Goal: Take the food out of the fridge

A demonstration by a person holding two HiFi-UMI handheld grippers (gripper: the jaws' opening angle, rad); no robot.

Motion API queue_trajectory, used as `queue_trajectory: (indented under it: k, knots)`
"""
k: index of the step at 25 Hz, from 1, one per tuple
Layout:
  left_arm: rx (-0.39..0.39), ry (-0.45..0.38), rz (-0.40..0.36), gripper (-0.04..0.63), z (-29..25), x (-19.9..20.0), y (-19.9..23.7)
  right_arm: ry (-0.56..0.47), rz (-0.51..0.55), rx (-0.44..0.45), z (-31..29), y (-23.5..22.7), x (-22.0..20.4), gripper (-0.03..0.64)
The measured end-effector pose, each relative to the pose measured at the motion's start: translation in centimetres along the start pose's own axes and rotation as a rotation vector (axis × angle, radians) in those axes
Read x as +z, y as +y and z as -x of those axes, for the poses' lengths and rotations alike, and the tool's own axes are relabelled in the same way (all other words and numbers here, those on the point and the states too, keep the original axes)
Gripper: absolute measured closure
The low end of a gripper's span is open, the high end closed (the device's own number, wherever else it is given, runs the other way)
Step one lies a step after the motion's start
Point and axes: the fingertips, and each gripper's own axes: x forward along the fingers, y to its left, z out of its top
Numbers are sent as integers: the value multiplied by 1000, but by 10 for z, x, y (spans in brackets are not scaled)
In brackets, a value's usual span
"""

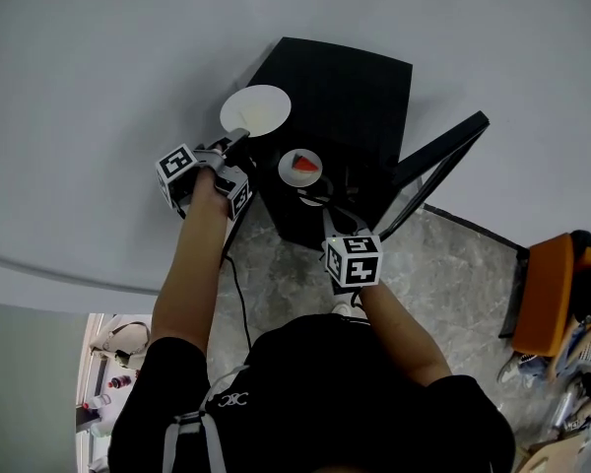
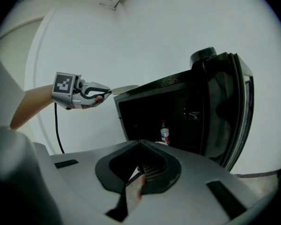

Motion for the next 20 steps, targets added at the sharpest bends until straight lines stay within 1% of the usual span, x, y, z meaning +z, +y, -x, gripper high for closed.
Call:
queue_trajectory:
  k: [5, 9, 12, 13, 14, 15, 17, 19, 20]
  knots:
    - [22, -6, 17, 583, -11, 7, 7, 6, -12, -27, 5, -7, -5, 623]
    - [39, 15, 4, 583, -21, 9, 7, 0, -22, -44, 8, -9, -6, 623]
    - [44, 30, -33, 575, -25, 9, 6, 0, -27, -56, 10, -9, -7, 623]
    - [40, 35, -45, 520, -26, 8, 4, 0, -28, -58, 11, -9, -8, 623]
    - [30, 39, -51, 429, -26, 7, 3, 0, -29, -60, 11, -9, -8, 623]
    - [18, 43, -57, 366, -26, 7, 2, 0, -29, -61, 12, -9, -9, 623]
    - [-12, 43, -94, 339, -23, 5, 0, 1, -30, -64, 12, -9, -11, 623]
    - [-58, 46, -175, 296, -16, 1, -6, 3, -32, -66, 13, -8, -12, 623]
    - [-86, 52, -215, 290, -11, -4, -11, 3, -32, -66, 14, -7, -12, 623]
